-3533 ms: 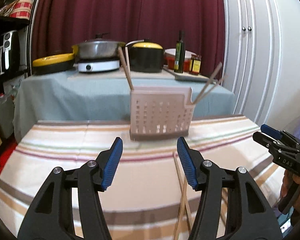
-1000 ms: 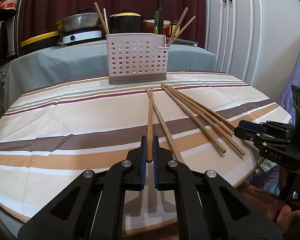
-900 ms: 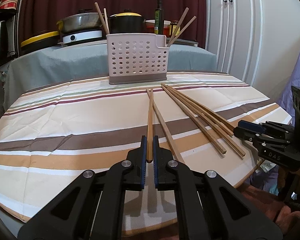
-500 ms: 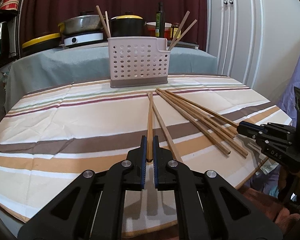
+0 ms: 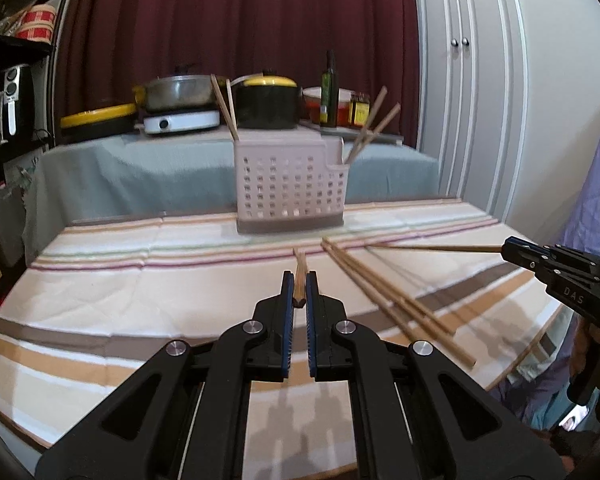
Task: Organize utensils
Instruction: 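Lift both held chopsticks upright and carry them over the white holder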
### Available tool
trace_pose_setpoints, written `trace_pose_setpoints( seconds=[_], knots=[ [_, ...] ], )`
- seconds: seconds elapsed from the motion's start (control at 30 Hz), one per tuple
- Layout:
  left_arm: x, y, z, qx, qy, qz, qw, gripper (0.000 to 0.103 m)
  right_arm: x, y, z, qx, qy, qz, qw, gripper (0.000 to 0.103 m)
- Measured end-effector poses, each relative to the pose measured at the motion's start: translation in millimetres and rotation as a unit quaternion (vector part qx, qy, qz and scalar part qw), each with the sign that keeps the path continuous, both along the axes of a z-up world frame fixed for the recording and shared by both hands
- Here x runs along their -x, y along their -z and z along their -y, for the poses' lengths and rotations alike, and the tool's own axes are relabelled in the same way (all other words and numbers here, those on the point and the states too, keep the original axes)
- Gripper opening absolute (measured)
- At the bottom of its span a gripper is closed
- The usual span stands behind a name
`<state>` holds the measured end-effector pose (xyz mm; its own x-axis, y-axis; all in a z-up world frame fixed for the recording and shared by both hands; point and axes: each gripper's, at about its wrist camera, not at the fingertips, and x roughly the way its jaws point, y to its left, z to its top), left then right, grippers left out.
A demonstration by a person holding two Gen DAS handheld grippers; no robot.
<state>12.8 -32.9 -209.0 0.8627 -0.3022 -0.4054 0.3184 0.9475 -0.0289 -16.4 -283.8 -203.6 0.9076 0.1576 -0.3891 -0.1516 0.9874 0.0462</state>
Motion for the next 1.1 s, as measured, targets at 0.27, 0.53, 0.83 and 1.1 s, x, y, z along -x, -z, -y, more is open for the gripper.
trace_pose_setpoints(
  seconds=[0.27,0.53,0.83,1.1],
  knots=[
    [6.3,-40.8,-11.8,0.019,-0.01,0.031,0.9993,0.006,3.1,-39.3,3.9,-0.001,0.001,0.028,1.0,0.007],
    [-9.3,-71.9,-28.0,0.037,-0.028,0.03,0.9985,0.006,-15.7,-63.3,9.8,-0.01,-0.005,0.012,1.0,0.007],
    [-42.7,-82.6,-31.1,0.032,-0.033,0.03,0.9985,0.006,-50.4,-77.6,11.9,-0.003,-0.01,0.021,1.0,0.007],
    [-70.5,-88.3,-27.3,0.03,-0.028,0.037,0.9985,0.006,-78.9,-83.5,9.5,-0.01,-0.013,0.047,0.999,0.007]
  ],
)
